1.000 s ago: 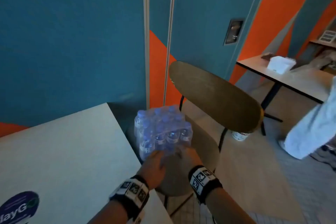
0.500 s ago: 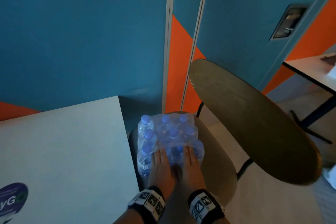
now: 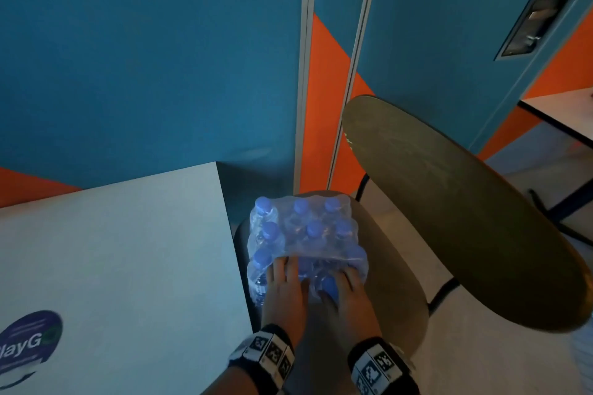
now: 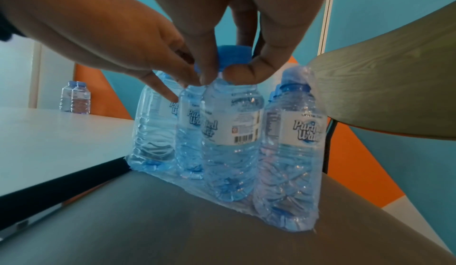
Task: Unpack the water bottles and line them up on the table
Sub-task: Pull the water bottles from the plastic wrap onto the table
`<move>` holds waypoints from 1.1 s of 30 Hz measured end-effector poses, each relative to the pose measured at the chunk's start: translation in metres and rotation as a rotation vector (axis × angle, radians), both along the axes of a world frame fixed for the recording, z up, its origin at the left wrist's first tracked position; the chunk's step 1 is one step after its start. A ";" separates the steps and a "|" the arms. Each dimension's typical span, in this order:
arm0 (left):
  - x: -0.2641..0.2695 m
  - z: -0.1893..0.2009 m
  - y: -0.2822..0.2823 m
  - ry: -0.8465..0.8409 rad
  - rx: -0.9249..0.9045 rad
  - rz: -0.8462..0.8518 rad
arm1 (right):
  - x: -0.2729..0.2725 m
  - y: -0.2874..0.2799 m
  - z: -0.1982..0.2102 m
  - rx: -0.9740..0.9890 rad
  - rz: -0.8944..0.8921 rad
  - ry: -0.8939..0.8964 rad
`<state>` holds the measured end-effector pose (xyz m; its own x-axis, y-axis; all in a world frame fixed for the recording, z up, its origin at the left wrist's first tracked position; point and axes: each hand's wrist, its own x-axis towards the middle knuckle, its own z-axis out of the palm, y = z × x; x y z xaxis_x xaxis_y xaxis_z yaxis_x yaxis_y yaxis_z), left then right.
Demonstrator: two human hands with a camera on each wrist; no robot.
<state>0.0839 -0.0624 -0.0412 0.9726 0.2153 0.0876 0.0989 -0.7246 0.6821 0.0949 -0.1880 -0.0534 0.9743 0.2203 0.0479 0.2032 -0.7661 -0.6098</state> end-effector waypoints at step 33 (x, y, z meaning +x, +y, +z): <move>-0.275 0.013 0.335 0.118 -0.162 0.437 | -0.170 0.323 0.052 -0.105 0.641 0.225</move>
<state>-0.1908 0.2724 -0.0284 0.7892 0.6080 -0.0863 0.4542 -0.4834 0.7484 -0.0753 0.1346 -0.0018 0.6333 0.7493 -0.1935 0.5133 -0.5939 -0.6195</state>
